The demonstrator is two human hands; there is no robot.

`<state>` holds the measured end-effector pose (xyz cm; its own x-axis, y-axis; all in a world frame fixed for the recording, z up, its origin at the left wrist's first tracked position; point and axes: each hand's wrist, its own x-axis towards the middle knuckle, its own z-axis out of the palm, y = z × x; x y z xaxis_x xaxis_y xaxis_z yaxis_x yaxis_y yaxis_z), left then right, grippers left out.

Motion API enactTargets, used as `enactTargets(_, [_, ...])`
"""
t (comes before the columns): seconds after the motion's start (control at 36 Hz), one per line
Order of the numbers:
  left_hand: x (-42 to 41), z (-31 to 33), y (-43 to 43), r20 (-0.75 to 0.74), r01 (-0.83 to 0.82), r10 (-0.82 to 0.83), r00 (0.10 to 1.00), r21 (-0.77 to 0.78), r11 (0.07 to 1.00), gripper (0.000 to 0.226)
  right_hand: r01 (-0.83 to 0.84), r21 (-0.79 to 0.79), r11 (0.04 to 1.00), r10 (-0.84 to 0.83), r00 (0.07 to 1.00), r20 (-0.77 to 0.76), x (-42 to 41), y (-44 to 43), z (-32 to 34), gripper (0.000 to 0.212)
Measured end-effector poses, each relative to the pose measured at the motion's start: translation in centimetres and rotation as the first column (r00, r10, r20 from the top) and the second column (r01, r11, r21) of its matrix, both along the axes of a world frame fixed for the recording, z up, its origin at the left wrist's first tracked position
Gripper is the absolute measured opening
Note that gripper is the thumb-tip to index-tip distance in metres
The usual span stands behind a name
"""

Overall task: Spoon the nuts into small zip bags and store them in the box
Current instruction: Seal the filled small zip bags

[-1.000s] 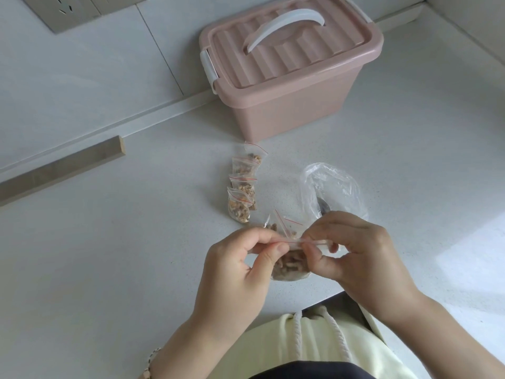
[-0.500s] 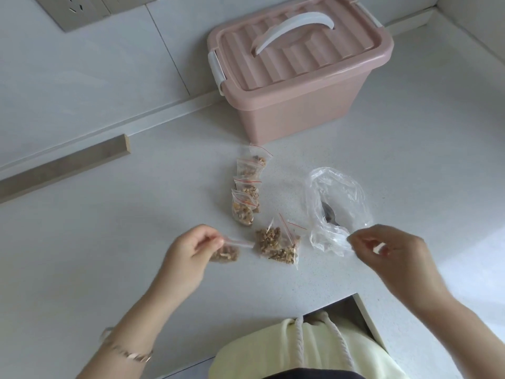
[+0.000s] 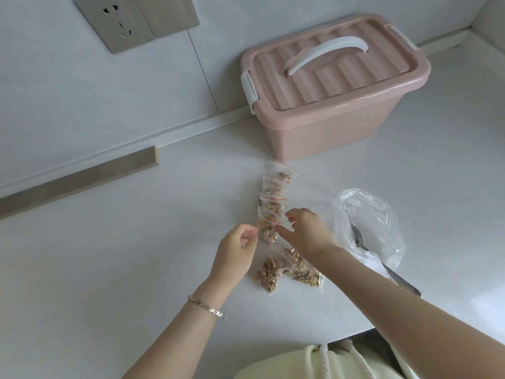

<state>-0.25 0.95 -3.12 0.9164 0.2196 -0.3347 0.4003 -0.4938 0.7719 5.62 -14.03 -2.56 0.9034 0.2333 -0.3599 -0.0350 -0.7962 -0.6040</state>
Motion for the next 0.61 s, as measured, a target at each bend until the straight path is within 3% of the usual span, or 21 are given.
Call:
enactTargets(0.14, [-2.1, 0.2, 0.9, 0.026, 0.001, -0.002, 1.0, 0.024, 1.0, 0.012, -0.022, -0.137, 0.99, 0.023, 1.0, 0.003, 0.7, 1.9, -1.5, 0.027])
enactTargets(0.22, [-3.1, 1.0, 0.9, 0.056, -0.051, 0.052, 0.997, -0.025, 0.998, 0.018, -0.031, -0.091, 0.995, 0.037, 0.997, 0.063, 0.1, 1.3, -1.6, 0.027])
enactTargets(0.36, [-3.4, 2.6, -0.4, 0.119, -0.086, 0.101, 0.988, -0.129, 0.988, 0.042, -0.099, 0.112, 0.989, 0.078, 0.982, 0.174, -1.9, -1.6, 1.0, 0.02])
enactTargets(0.47, [-2.6, 5.2, -2.4, 0.075, -0.015, 0.048, 0.996, -0.394, 0.919, 0.067, -0.07, 0.392, 0.917, 0.026, 0.993, 0.117, -3.8, -4.3, 5.5, 0.011])
enactTargets(0.53, [-2.4, 6.5, -3.4, 0.034, 0.022, -0.004, 0.999, -0.549, 0.836, 0.065, -0.036, 0.492, 0.87, 0.001, 0.997, 0.071, -4.7, -5.6, 7.5, 0.011])
enactTargets(0.61, [-2.6, 8.2, -5.1, 0.107, 0.128, -0.078, 0.991, -0.609, 0.782, 0.04, 0.029, 0.551, 0.834, -0.038, 0.999, 0.004, -6.0, -7.2, 9.2, 0.01])
